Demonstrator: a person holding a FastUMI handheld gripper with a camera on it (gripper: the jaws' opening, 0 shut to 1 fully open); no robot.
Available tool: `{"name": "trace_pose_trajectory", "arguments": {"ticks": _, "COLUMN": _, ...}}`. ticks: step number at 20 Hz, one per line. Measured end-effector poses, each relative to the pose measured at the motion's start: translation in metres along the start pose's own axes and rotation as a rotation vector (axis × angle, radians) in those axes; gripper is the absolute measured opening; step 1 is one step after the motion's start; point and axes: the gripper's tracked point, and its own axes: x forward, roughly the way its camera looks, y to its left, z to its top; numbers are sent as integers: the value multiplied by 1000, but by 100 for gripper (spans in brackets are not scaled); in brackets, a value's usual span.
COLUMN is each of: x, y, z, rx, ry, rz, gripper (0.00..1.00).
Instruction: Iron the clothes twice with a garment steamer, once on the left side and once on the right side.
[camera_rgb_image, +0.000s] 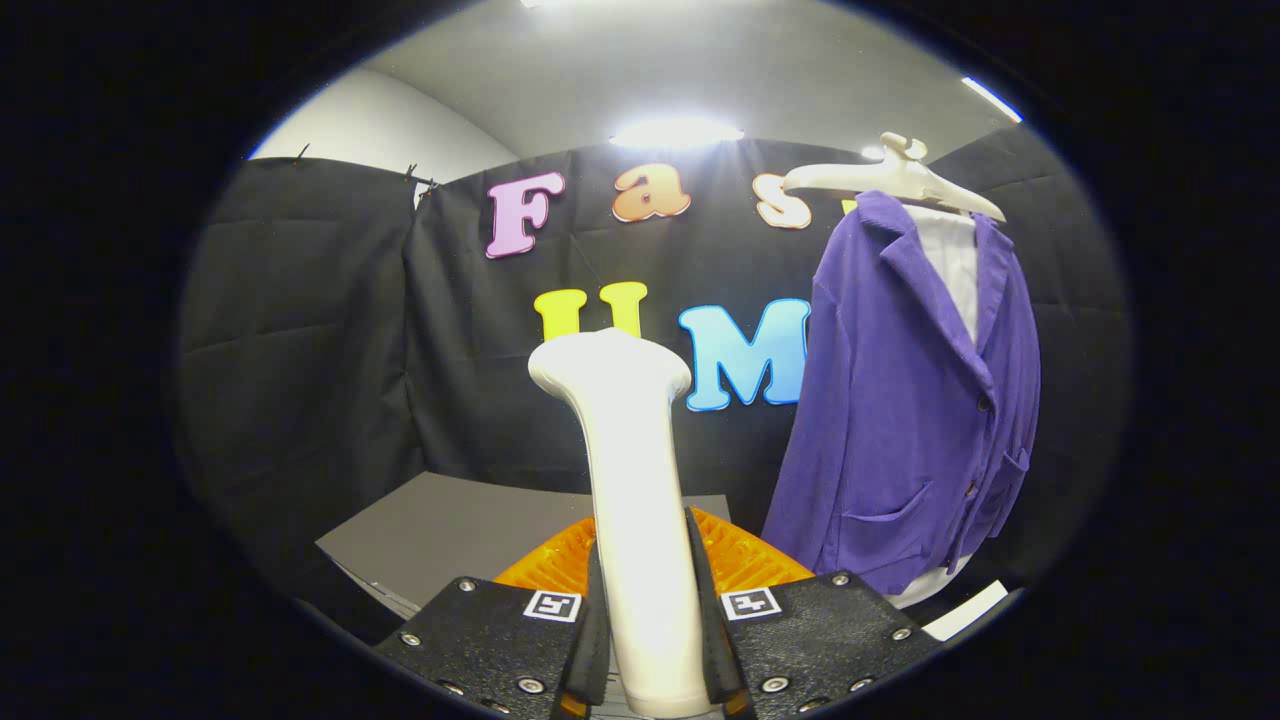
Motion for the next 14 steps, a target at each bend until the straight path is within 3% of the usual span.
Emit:
{"name": "trace_pose_trajectory", "arguments": {"ticks": 7, "x": -67, "y": -30, "z": 26, "rx": -24, "ry": -80, "rz": -26, "gripper": 36}}
{"name": "trace_pose_trajectory", "arguments": {"ticks": 14, "x": -105, "y": -75, "z": 42, "rx": -2, "ry": -149, "rz": -38, "gripper": 36}}
